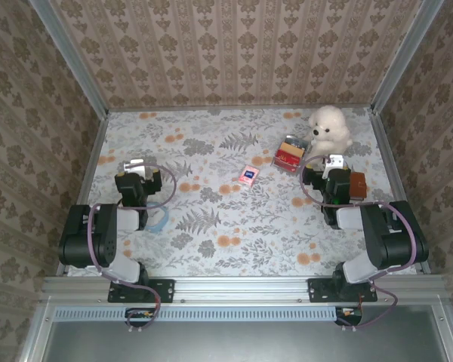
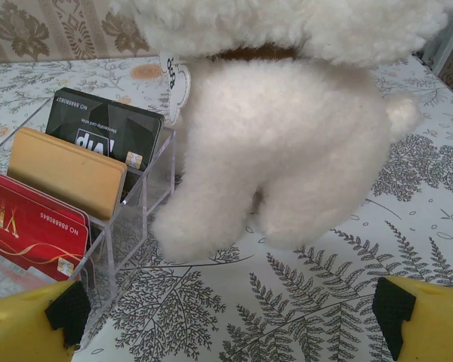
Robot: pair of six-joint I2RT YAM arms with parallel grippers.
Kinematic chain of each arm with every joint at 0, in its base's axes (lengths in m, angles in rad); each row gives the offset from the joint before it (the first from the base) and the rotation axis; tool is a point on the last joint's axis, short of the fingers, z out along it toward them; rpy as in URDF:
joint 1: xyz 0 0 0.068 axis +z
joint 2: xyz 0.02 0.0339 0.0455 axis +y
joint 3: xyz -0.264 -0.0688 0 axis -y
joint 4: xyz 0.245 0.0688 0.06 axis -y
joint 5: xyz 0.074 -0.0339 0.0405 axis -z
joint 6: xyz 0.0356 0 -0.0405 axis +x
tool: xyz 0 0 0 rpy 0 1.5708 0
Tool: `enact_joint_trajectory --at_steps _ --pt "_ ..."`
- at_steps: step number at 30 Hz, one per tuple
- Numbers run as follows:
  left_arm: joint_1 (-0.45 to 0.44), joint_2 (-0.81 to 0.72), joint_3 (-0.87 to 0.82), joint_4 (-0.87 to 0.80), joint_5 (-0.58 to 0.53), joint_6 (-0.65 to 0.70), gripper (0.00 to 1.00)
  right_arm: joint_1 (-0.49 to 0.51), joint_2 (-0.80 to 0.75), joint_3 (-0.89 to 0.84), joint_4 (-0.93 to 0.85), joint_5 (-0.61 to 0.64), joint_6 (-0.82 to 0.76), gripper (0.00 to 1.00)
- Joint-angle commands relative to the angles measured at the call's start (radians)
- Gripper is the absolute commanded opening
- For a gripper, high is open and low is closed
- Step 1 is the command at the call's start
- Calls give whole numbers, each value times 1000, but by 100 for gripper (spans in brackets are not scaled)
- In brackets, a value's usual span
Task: Take the credit cards out of the card holder
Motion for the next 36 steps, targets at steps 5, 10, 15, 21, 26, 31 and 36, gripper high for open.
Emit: enact_joint_trajectory --at_steps 5,10,15,21,26,31,36 --pt "-7 8 24 8 -12 11 100 -5 9 17 4 -10 -4 100" --pt "-6 8 24 8 -12 11 100 -4 10 17 4 -10 -3 100" --pt "-4 7 24 7 -4 10 100 -4 11 19 2 -10 -4 100" --pt "-5 8 24 8 -4 10 100 -5 13 20 1 -10 -4 100" --pt "-6 4 21 14 18 26 100 -5 6 8 18 -8 -4 100" --pt "-9 -71 -14 7 -29 5 100 -4 -150 9 -114 39 19 100" --pt "-11 -156 10 -125 -23 9 100 -4 -368 97 -486 65 119 100"
